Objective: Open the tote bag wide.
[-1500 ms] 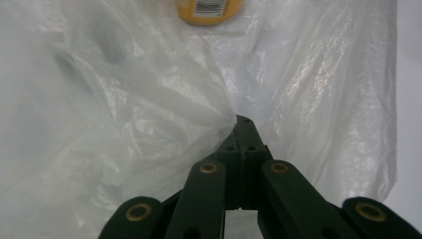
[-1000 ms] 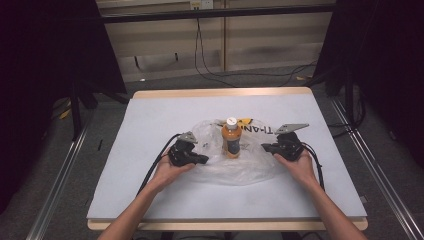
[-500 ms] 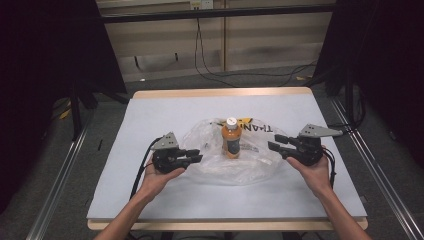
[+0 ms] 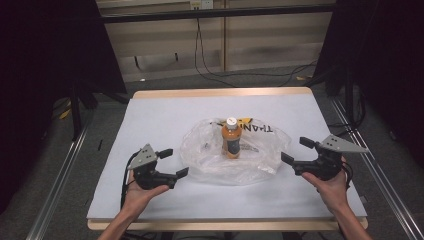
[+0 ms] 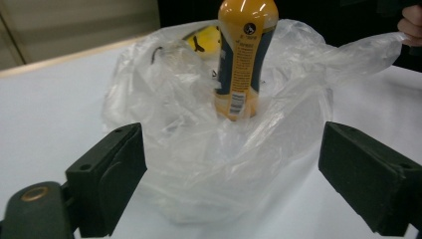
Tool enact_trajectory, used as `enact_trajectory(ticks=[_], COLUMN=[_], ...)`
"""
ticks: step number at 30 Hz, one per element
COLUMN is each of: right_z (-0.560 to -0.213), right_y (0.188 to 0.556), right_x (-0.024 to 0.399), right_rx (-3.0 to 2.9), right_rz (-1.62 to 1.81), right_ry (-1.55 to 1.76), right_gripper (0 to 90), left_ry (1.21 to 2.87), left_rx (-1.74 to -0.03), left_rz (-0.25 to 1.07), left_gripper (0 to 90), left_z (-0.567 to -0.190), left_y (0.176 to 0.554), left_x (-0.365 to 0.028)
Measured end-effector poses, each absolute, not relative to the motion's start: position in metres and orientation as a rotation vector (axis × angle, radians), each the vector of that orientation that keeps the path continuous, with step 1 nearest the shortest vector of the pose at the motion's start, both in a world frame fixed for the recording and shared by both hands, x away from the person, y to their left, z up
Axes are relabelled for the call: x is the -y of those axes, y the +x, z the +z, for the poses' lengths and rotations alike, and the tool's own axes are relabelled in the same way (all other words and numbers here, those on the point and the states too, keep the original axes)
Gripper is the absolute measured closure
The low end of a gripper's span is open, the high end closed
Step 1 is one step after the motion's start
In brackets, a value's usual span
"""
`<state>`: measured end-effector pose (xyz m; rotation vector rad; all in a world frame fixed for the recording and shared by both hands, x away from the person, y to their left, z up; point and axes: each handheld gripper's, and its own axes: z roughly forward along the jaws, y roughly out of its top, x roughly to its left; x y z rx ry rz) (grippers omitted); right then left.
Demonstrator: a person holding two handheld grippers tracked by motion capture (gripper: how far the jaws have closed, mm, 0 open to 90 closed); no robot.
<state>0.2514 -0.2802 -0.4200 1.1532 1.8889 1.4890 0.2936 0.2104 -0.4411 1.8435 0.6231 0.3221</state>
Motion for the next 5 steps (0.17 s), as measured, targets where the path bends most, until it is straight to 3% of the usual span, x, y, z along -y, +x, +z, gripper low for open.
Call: enact_trajectory(ticks=[5], right_z=[-0.4246], right_y=[0.2398], right_x=[0.2847], right_rx=[-1.865], right_rz=[1.474], right_ry=[1.178], right_gripper=[5.6], left_ry=[1.855], left_rx=[-0.653], left_rz=[0.315], left_gripper=[6.8], left_z=[-0.4454], left_y=[0.2884], left_x=[-0.2157])
